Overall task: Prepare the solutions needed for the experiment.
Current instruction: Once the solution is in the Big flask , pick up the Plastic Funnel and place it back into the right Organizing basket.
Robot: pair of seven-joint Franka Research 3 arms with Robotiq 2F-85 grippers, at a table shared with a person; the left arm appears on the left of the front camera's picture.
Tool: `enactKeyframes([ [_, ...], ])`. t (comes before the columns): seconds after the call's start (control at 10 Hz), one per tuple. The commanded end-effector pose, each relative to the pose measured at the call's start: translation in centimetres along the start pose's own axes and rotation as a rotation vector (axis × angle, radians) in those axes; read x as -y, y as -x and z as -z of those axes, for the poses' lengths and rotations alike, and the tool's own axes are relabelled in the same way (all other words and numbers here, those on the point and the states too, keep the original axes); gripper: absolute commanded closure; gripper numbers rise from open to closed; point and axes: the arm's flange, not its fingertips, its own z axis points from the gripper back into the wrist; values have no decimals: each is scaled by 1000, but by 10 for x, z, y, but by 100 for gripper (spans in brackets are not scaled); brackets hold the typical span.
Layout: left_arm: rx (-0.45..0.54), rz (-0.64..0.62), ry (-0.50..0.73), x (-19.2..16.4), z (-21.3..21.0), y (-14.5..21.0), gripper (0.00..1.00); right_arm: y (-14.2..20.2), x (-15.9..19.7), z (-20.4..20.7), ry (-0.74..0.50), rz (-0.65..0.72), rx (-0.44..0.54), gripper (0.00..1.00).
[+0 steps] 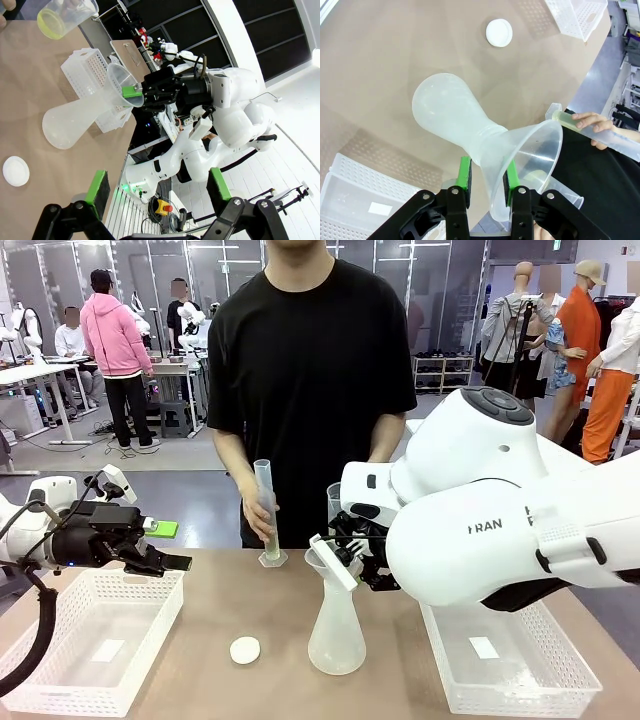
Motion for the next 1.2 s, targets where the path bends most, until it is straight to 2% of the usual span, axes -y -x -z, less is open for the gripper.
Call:
enactKeyframes([
  [0.0,-14,6,8,2,-1,0,0,-14,4,-24,5,-2,-5,65],
  [0.4,-14,6,8,2,-1,0,0,-35,-2,-67,-28,-8,-6,65],
  [0.6,-14,6,8,2,-1,0,0,-41,-12,-95,2,26,-28,65],
  [0.8,-14,6,8,2,-1,0,0,-26,-36,-125,-11,148,-45,65],
  [0.9,-14,6,8,2,-1,0,0,-13,-53,-139,-55,274,-25,65],
  [1.1,-14,6,8,2,-1,0,0,7,-76,-151,7,505,10,65],
])
